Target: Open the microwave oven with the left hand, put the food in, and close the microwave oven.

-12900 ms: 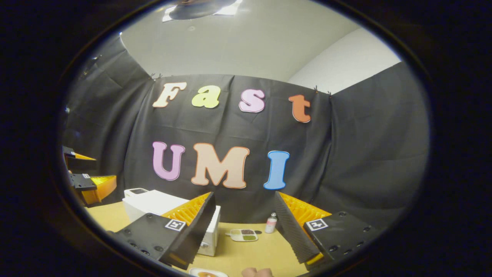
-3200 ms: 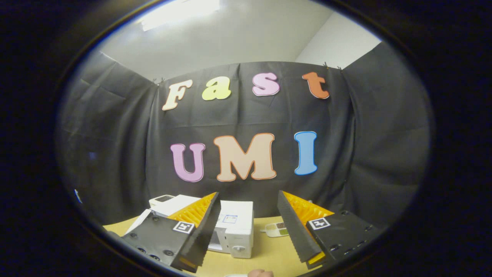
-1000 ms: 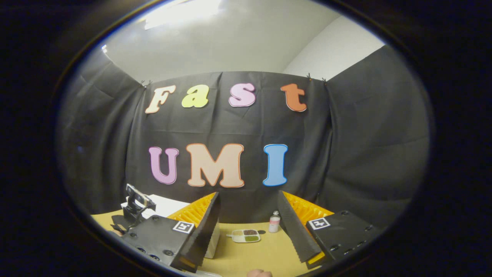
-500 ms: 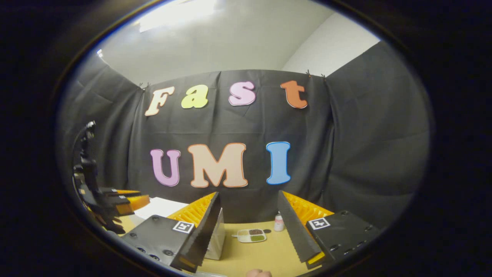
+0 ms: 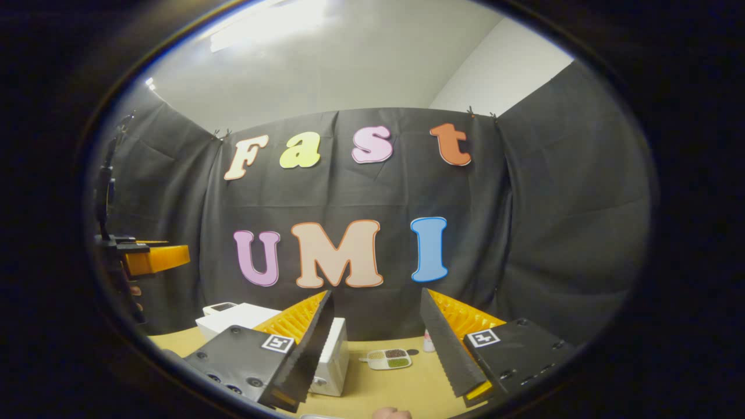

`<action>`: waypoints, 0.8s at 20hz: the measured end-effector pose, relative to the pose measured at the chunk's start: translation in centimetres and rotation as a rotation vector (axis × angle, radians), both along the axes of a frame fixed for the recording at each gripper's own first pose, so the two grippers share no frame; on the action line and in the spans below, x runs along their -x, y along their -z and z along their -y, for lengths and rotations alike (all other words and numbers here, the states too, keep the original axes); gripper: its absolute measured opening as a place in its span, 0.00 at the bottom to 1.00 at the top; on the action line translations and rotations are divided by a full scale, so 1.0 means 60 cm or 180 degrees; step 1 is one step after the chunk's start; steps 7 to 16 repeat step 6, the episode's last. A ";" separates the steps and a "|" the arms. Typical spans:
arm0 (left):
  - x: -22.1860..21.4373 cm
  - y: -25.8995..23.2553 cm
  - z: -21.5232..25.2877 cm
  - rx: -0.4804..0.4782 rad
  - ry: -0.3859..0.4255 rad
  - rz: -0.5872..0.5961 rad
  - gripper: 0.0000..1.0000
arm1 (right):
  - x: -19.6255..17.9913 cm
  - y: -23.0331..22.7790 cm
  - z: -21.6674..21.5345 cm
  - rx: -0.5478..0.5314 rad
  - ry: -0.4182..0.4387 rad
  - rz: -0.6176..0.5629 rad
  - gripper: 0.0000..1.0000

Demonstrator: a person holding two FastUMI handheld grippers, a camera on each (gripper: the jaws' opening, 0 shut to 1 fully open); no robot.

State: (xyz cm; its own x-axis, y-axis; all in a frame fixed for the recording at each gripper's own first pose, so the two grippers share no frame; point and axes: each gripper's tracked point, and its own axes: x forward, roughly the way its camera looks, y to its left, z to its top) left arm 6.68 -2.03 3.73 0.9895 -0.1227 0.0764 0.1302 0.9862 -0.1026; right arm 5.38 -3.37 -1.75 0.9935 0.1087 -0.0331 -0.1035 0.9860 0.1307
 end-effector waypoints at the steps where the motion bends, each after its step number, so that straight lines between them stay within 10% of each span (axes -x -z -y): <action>1: 0.004 -0.003 -0.004 -0.0013 -0.0024 -0.0015 0.95 | 0.003 0.000 0.001 0.0013 -0.0005 0.0002 0.82; 16: 0.019 0.003 -0.011 0.0008 -0.0066 -0.0080 0.94 | 0.009 -0.003 0.000 0.0024 -0.0013 0.0008 0.82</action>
